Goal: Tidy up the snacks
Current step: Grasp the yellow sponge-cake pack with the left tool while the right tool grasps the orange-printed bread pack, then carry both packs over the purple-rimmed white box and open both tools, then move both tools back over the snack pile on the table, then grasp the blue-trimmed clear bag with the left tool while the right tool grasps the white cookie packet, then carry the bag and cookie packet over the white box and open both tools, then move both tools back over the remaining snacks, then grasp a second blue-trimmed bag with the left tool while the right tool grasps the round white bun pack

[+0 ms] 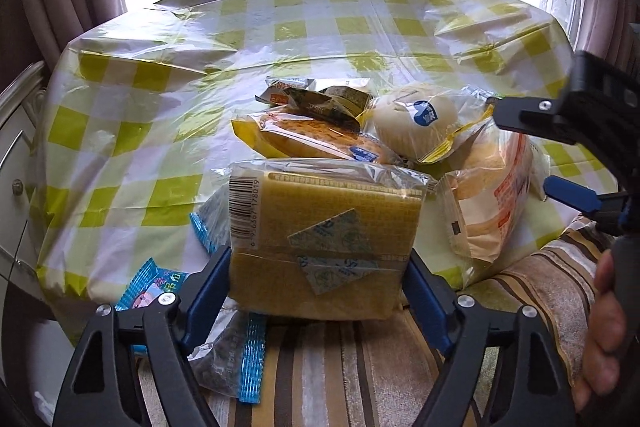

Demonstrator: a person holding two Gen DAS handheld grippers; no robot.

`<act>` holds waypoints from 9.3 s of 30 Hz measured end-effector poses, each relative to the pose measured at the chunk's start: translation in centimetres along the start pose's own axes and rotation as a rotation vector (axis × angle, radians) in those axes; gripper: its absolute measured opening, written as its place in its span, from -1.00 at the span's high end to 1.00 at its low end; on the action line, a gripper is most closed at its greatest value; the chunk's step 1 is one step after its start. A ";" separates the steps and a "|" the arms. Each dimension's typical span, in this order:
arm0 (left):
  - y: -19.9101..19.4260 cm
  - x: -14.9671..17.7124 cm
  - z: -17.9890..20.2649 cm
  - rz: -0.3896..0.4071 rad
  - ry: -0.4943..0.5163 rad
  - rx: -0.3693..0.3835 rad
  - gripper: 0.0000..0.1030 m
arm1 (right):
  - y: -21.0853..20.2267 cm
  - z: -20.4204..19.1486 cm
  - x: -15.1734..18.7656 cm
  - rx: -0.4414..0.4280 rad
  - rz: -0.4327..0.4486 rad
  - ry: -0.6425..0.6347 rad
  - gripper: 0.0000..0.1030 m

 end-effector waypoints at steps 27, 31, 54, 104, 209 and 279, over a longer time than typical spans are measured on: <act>-5.9 0.4 0.0 0.195 -0.134 0.087 -0.57 | -2.8 1.1 1.3 -0.108 0.008 0.000 -0.13; -6.4 0.3 1.1 0.206 -0.107 0.087 -0.57 | -4.7 2.1 1.1 -0.140 0.049 0.020 -0.13; -8.5 -0.6 19.9 0.162 0.195 0.408 -0.57 | -19.0 17.9 1.6 -0.004 0.248 0.219 -0.12; -8.5 5.5 -7.4 0.089 -0.418 0.059 -0.66 | -15.0 10.0 4.4 0.373 0.116 -0.474 -0.98; -6.6 -0.1 19.7 -0.084 -0.112 0.835 0.60 | -18.2 22.4 3.1 0.422 0.016 -0.282 0.08; 2.4 -1.9 -4.5 -0.136 -0.135 -0.016 -0.40 | -4.9 4.9 1.2 0.173 -0.092 -0.426 -0.53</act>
Point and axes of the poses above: each gripper's, at about its wrist camera, not at the fingertips, and y roughly the way its jaws point, z to its right, x to its underside, the point moved 5 cm from there along y, roughly the way its jaws point, and after that the axes turned 3 degrees about -y, right-handed, at the moved point
